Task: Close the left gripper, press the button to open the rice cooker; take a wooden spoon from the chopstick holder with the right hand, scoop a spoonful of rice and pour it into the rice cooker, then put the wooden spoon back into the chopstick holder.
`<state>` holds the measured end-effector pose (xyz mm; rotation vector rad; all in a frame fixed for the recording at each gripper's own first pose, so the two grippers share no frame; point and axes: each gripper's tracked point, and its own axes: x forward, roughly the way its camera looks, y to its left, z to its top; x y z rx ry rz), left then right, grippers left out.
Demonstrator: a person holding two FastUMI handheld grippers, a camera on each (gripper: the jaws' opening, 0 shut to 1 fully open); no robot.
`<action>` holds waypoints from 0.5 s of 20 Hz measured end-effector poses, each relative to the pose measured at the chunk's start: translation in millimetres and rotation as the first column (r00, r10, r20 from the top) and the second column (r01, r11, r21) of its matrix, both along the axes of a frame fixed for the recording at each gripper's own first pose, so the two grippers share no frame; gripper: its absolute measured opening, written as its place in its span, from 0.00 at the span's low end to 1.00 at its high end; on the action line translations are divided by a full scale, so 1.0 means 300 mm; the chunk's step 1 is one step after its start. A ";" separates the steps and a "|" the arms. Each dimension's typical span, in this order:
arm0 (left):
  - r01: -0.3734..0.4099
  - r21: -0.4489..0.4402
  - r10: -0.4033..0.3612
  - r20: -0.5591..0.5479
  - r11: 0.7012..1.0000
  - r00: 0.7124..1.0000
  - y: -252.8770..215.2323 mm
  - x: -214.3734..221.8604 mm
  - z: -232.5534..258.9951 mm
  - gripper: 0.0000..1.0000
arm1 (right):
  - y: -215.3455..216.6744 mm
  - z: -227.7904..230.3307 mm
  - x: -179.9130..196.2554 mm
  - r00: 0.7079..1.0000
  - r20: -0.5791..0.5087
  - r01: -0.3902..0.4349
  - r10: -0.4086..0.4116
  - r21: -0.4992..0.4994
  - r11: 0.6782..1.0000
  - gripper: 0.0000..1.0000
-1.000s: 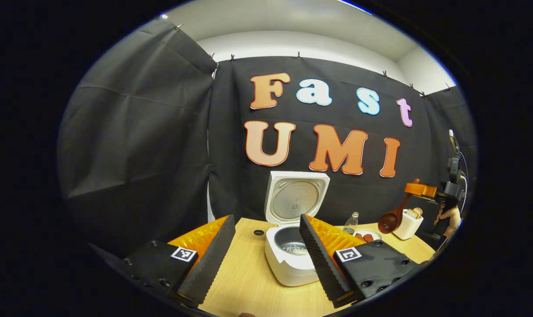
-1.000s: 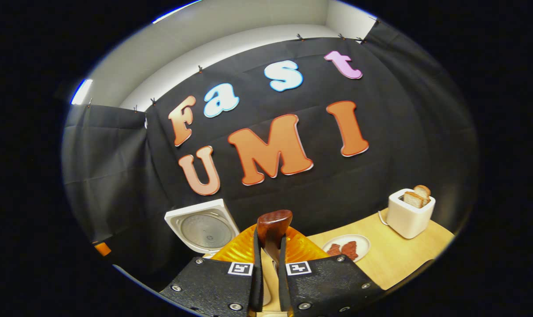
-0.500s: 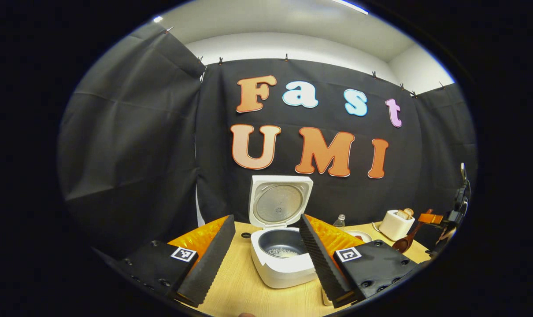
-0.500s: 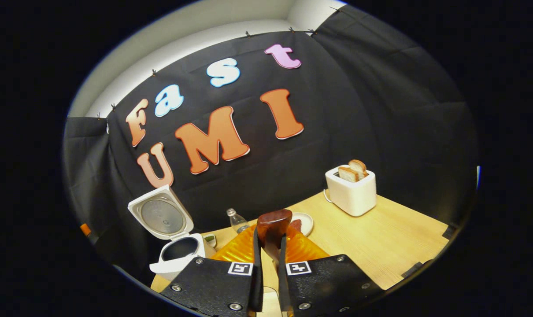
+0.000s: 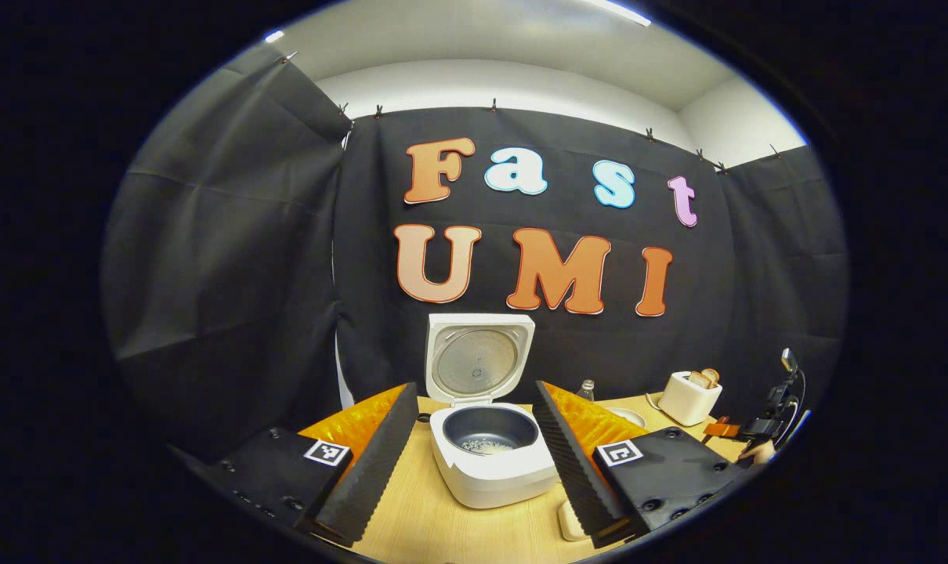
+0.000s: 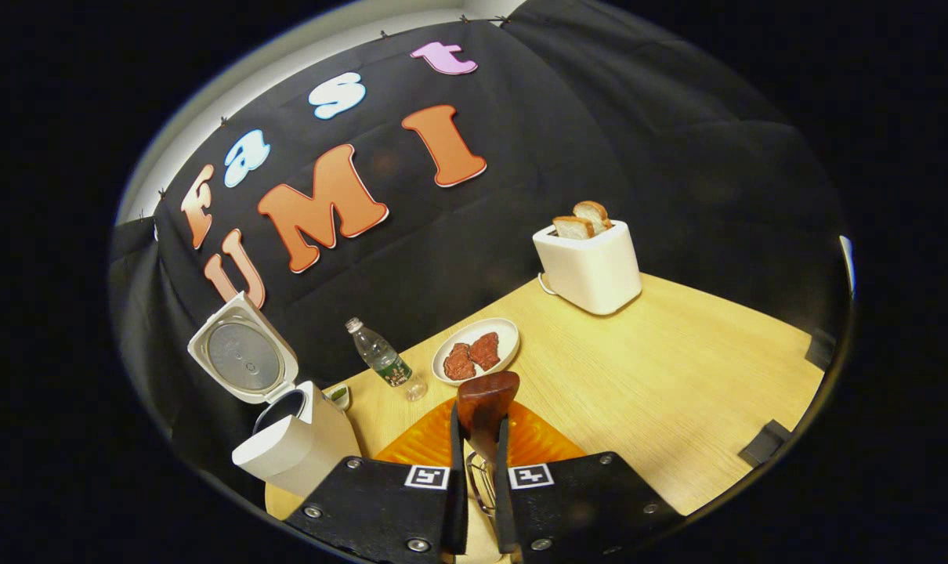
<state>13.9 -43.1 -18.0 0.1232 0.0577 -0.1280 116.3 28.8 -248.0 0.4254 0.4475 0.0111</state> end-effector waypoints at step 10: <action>-0.036 -0.021 0.036 -0.012 0.999 0.999 0.021 0.072 0.021 0.99 | -0.136 -0.072 -0.011 0.992 -0.071 0.114 -0.104 0.158 0.981 0.26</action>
